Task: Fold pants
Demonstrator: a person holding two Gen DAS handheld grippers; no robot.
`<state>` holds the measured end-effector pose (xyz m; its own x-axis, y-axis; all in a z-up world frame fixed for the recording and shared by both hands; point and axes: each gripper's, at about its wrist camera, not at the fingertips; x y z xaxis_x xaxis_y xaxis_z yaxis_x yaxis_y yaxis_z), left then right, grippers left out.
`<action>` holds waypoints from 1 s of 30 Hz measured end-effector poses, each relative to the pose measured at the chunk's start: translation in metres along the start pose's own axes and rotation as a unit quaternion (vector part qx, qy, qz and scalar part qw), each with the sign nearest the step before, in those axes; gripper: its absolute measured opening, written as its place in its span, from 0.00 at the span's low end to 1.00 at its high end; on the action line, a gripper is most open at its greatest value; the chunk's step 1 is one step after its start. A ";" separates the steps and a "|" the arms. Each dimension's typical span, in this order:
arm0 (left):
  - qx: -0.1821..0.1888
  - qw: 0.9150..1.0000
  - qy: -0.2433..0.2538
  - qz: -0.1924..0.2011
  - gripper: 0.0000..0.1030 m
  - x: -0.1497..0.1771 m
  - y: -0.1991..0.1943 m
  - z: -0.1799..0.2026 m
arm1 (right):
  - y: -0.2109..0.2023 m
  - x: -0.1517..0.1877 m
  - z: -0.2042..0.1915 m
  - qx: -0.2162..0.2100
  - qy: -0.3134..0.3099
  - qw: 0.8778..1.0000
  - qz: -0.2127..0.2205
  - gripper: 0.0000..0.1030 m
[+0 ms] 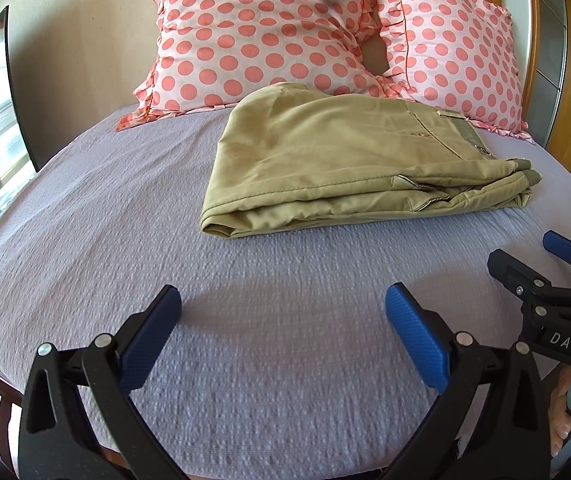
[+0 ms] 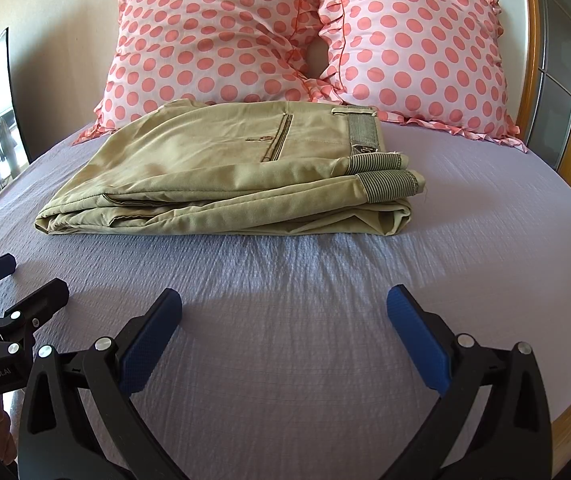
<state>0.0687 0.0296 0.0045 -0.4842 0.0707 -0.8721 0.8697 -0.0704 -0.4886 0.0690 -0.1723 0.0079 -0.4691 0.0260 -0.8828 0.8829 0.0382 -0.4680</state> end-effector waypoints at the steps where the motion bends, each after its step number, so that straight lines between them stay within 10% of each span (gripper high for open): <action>1: 0.000 1.000 0.000 0.000 0.98 0.000 0.000 0.000 | 0.000 0.000 0.000 0.000 0.000 1.000 0.000 0.99; 30: 0.000 1.000 0.000 -0.004 0.98 0.000 0.001 0.001 | 0.000 0.001 0.000 0.001 0.000 1.000 0.001 0.99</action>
<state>0.0693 0.0290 0.0039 -0.4920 0.0709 -0.8677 0.8653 -0.0701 -0.4964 0.0689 -0.1719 0.0073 -0.4680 0.0268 -0.8833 0.8835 0.0367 -0.4670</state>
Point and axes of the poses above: each gripper's, at about its wrist camera, not at the fingertips, and y roughly the way its jaws point, z to its right, x to its underside, and after that the axes turned 13 degrees about z, right-handed
